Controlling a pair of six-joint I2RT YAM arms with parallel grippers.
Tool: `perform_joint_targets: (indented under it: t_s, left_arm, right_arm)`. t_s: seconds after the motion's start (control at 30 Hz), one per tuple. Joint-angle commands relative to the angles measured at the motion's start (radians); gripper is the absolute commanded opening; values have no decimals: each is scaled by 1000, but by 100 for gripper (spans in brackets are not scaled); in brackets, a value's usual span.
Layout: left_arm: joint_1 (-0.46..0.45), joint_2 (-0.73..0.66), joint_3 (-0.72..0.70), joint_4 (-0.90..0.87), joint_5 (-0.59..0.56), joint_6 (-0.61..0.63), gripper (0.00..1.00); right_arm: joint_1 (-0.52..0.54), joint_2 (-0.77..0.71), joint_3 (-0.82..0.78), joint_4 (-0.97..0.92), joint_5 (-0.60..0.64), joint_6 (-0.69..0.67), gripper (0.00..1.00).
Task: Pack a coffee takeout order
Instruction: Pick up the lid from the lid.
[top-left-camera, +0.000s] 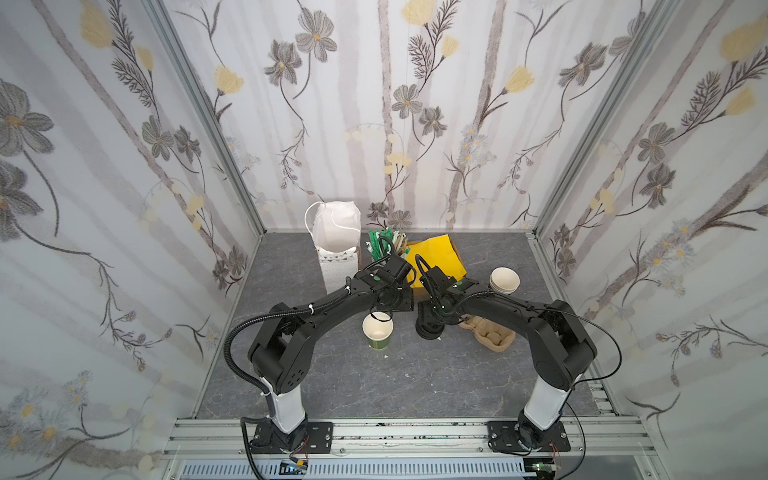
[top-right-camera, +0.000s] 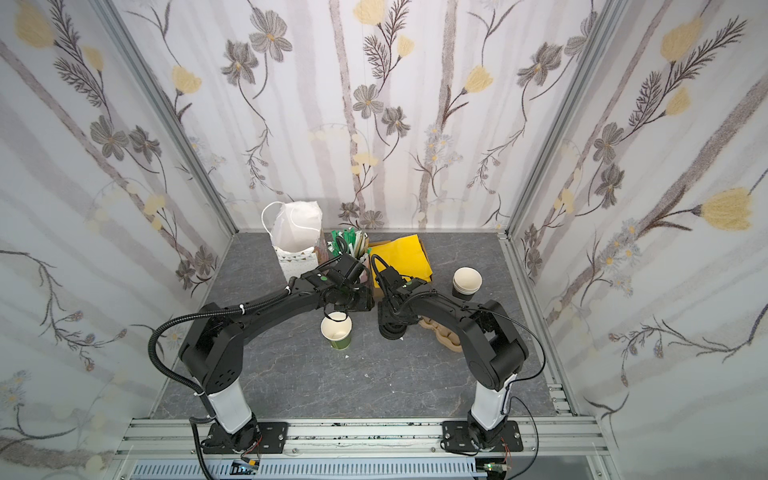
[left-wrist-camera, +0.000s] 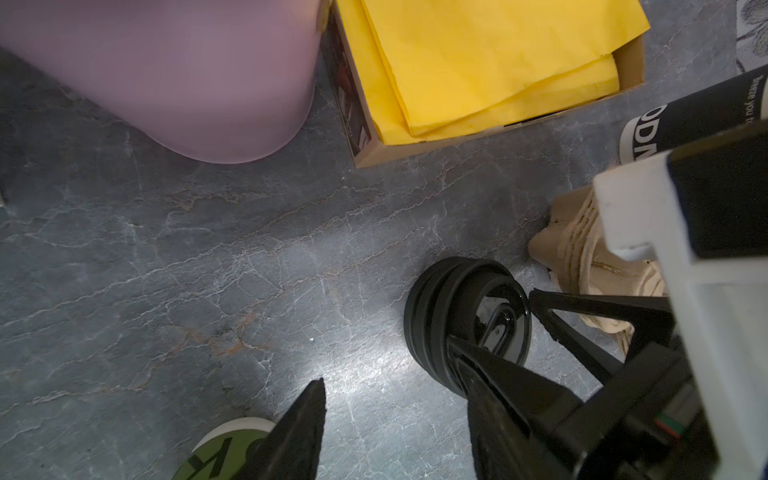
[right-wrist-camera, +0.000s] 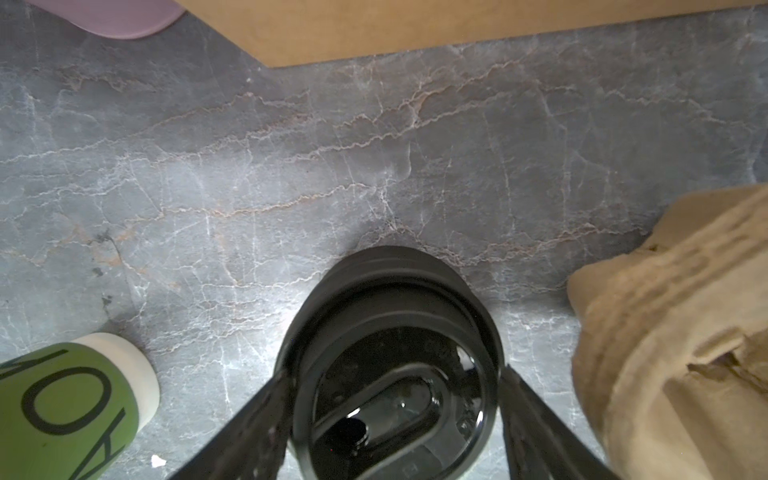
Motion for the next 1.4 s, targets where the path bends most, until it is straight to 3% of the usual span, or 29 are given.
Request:
perform_joint_targets:
  t_s: [0.0, 0.5, 1.03, 1.37]
  left_arm:
    - [0, 4, 1, 5, 3, 0, 58]
    - [1, -5, -1, 5, 10, 17, 58]
    - [6, -19, -1, 4, -2, 20, 58]
    - [5, 28, -5, 9, 69, 8, 58]
  right_arm:
    - [4, -1, 14, 4, -11, 6, 77]
    - [11, 31, 26, 2, -17, 22, 82]
    - [19, 2, 38, -25, 2, 18, 71]
    - [19, -20, 20, -15, -5, 33, 67]
